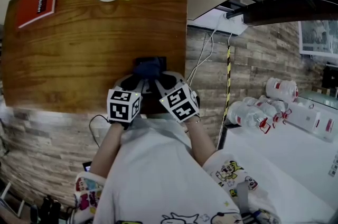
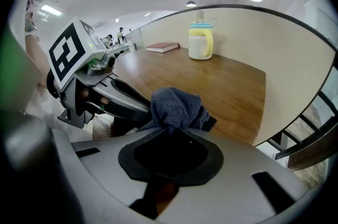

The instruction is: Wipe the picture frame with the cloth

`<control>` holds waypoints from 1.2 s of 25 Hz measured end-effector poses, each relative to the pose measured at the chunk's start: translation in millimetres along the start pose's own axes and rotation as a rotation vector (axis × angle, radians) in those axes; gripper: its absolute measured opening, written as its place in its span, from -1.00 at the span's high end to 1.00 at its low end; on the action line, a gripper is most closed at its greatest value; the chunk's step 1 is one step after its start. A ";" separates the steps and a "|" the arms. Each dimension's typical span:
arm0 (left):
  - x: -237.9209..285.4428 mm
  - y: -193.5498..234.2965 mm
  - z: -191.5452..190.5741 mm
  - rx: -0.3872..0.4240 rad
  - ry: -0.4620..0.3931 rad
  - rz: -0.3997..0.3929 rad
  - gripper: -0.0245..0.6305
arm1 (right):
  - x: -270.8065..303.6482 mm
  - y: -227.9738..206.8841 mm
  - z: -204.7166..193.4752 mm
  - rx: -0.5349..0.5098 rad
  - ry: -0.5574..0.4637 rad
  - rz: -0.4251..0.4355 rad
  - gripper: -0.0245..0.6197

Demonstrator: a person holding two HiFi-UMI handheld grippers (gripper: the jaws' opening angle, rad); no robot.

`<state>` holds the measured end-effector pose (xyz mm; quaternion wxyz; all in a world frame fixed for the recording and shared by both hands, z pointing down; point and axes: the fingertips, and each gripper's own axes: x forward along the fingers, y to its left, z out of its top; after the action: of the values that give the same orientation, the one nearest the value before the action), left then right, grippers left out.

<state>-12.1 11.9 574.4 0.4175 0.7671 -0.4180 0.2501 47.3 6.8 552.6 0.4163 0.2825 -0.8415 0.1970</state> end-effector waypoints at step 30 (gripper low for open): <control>0.2 0.5 0.7 -0.004 0.008 -0.001 0.66 | -74.6 -27.7 -14.5 0.306 -0.136 -0.054 0.78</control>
<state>-12.4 11.1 574.4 0.4209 0.7653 -0.4165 0.2523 110.4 17.1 503.0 0.3157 0.3777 -0.8199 0.2923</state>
